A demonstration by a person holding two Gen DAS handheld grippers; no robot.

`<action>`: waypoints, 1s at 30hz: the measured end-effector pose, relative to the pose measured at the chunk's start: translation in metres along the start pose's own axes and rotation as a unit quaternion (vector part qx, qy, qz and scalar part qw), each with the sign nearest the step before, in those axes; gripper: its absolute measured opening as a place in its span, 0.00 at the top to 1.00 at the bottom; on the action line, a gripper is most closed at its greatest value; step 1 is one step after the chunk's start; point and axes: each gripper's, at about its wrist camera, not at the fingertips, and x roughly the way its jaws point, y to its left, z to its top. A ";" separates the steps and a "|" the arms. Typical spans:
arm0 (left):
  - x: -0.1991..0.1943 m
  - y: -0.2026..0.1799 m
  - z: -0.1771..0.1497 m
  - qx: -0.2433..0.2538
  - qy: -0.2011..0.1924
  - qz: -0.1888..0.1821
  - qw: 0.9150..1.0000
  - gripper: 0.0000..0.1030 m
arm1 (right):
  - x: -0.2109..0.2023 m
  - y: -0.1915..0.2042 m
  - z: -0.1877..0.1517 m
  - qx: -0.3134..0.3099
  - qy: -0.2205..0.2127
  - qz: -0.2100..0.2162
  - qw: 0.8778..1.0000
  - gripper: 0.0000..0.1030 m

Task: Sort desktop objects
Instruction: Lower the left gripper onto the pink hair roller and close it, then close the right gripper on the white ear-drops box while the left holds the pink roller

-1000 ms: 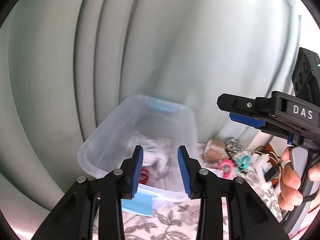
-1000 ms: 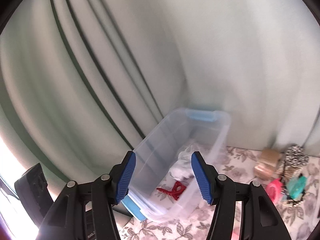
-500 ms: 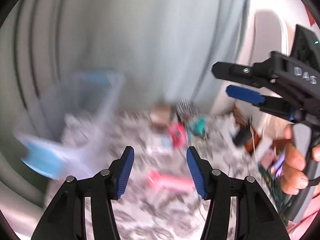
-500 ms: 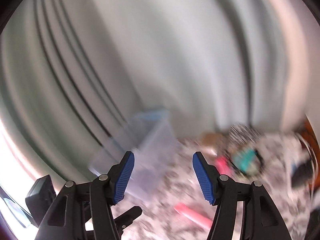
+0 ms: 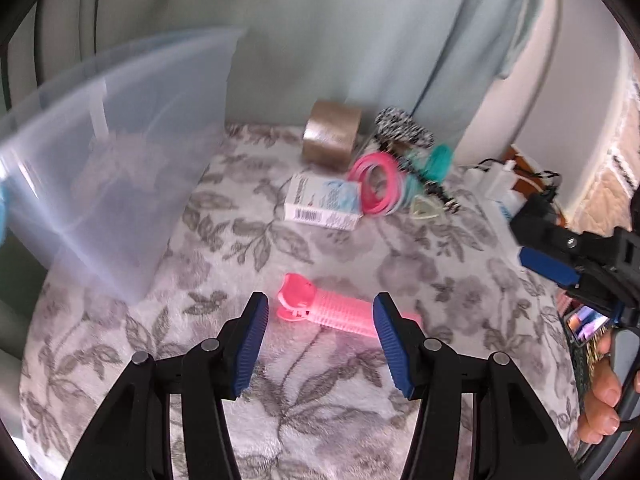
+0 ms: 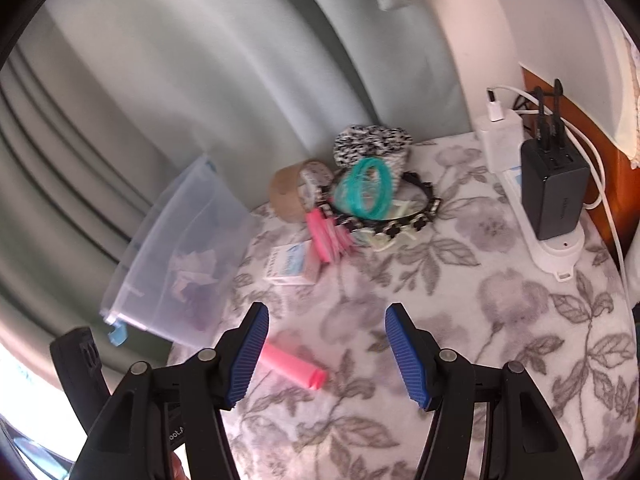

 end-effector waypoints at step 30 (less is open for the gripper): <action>-0.002 0.037 -0.006 -0.086 0.002 -0.102 0.991 0.91 | 0.093 0.018 0.019 -0.069 0.069 -0.010 0.995 0.37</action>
